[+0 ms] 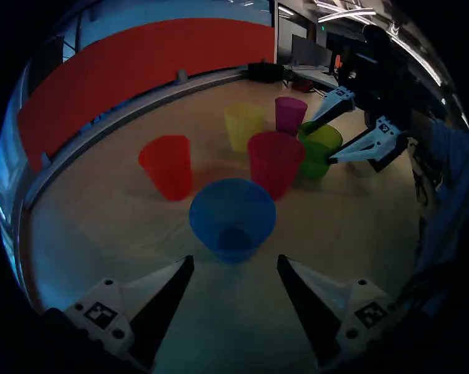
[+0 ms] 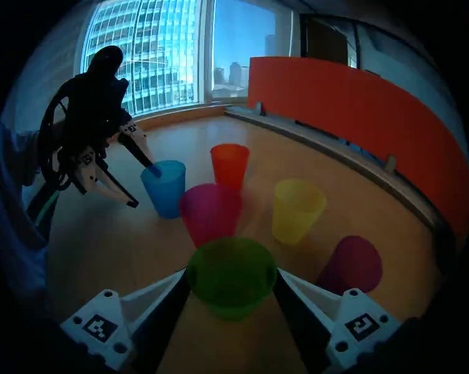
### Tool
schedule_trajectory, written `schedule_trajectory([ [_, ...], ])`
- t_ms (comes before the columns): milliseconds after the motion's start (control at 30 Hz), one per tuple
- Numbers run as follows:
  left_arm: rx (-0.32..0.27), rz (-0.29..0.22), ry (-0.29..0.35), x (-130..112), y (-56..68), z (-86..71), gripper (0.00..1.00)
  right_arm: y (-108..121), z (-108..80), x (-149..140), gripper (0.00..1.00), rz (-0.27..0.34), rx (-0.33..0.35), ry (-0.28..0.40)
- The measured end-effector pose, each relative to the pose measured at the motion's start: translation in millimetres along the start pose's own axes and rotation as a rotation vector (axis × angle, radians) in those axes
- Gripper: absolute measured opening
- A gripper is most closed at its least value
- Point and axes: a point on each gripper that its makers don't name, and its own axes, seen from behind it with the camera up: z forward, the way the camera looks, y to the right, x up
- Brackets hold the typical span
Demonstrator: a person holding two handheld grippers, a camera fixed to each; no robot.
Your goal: Pour water
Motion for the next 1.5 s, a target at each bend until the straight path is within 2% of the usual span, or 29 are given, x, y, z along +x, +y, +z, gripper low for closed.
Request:
schedule_trajectory([
  [700,0.018,-0.008,0.016,3.4,1.5,-8.1,1.00,0.6,-12.3,-19.0,1.00,0.013,-0.028,-0.021],
  [900,0.047,-0.035,0.037,2.7,-6.3,-16.2,1.00,4.6,-26.9,-24.5,1.00,0.030,-0.053,-0.013],
  [1100,0.082,-0.075,0.068,0.7,-12.3,-26.4,1.00,8.3,-49.1,-31.8,1.00,0.054,-0.087,0.002],
  [1500,0.210,-0.142,0.172,4.3,-32.2,-57.6,1.00,27.9,-89.3,-36.7,1.00,0.096,-0.202,0.059],
])
